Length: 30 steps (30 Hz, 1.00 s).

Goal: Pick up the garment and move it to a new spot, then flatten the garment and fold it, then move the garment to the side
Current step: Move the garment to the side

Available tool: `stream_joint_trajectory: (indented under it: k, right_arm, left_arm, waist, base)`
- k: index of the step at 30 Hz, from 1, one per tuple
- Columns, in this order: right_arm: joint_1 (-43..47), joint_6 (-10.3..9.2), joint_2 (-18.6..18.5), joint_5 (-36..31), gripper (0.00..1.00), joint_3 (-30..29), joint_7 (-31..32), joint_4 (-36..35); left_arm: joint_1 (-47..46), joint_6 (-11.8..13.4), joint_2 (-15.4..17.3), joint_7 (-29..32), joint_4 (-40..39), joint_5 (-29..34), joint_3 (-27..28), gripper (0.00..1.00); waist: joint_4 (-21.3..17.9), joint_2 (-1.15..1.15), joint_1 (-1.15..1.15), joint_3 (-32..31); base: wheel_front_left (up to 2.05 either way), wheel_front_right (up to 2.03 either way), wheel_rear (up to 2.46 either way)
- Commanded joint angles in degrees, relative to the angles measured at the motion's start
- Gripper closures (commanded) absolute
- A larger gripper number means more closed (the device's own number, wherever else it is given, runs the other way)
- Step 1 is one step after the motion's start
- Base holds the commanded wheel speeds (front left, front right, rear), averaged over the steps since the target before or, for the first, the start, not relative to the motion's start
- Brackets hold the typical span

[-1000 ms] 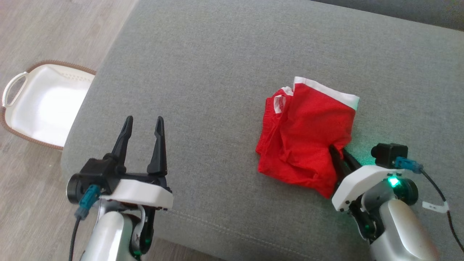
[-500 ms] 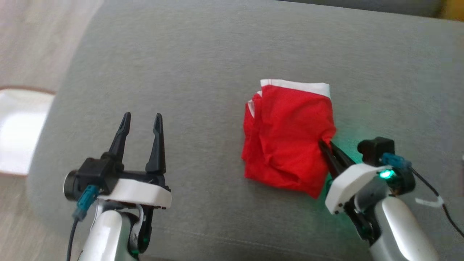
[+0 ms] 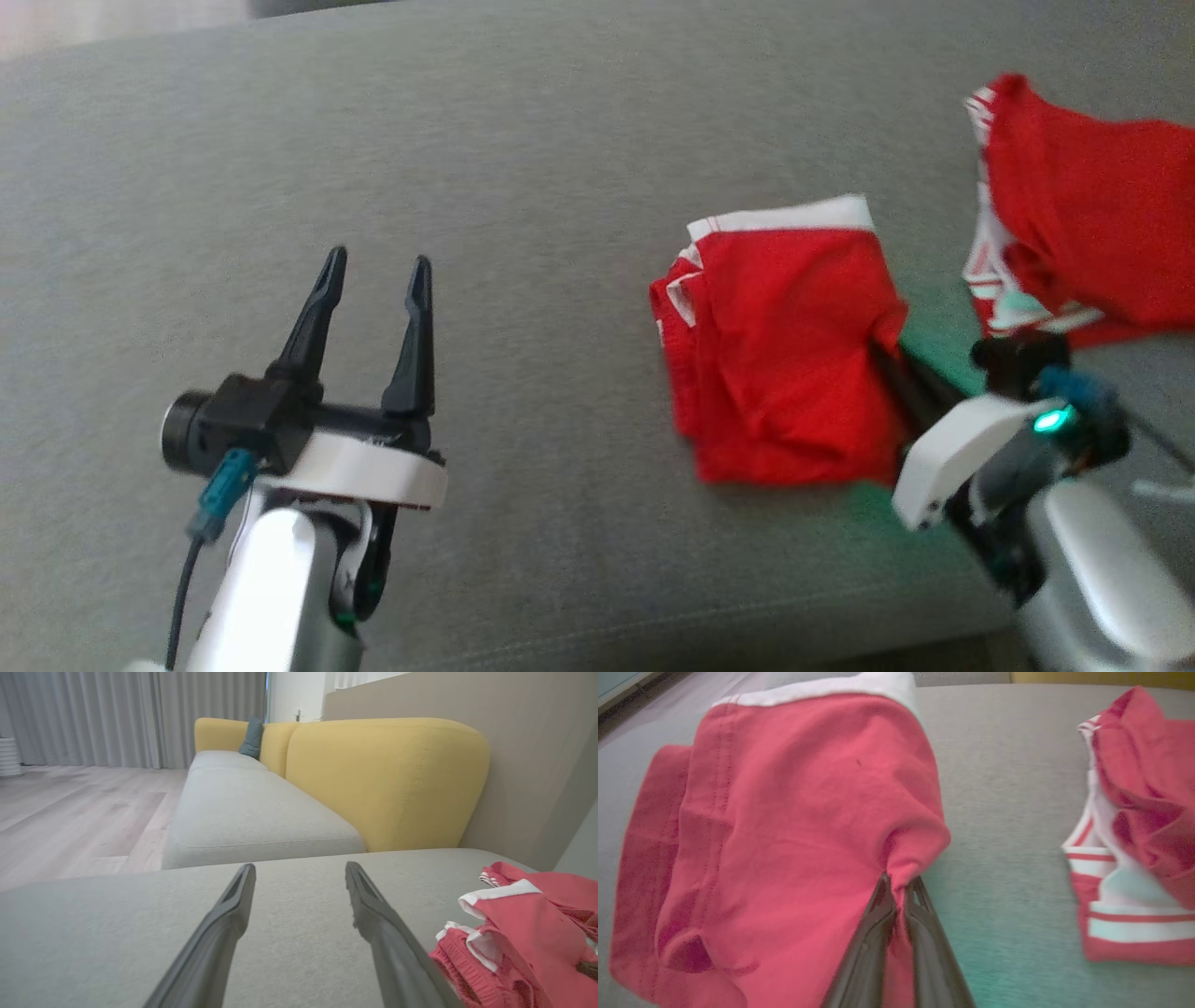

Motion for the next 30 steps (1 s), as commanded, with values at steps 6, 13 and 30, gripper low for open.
stream_joint_trajectory:
  k: [6, 13, 30]
  right_arm:
    - [-9.33, -0.05, -6.32, 1.51, 1.0, -2.62, -2.99, 0.42]
    - [-17.24, -0.05, -12.48, 2.15, 1.0, -10.61, -6.07, 6.04]
    - [-25.46, -0.05, -13.17, -10.93, 0.36, -19.11, -9.84, 15.49]
  left_arm:
    - [-4.86, -0.96, 0.88, -0.29, -2.4, 1.04, 0.12, 0.0]
    - [-7.9, -2.27, 1.59, 0.86, -3.31, 2.58, -2.56, 0.0]
    - [-13.35, -3.21, 2.86, 2.02, -5.64, 3.66, -4.45, 0.0]
  waist:
    - [-6.15, 0.0, 0.0, 4.81]
    - [-7.49, 0.0, 0.0, 9.03]
    - [-8.83, 0.0, 0.0, 16.71]
  base:
    - [0.0, 0.0, 0.0]
    - [0.0, 0.0, 0.0]
    - [0.0, 0.0, 0.0]
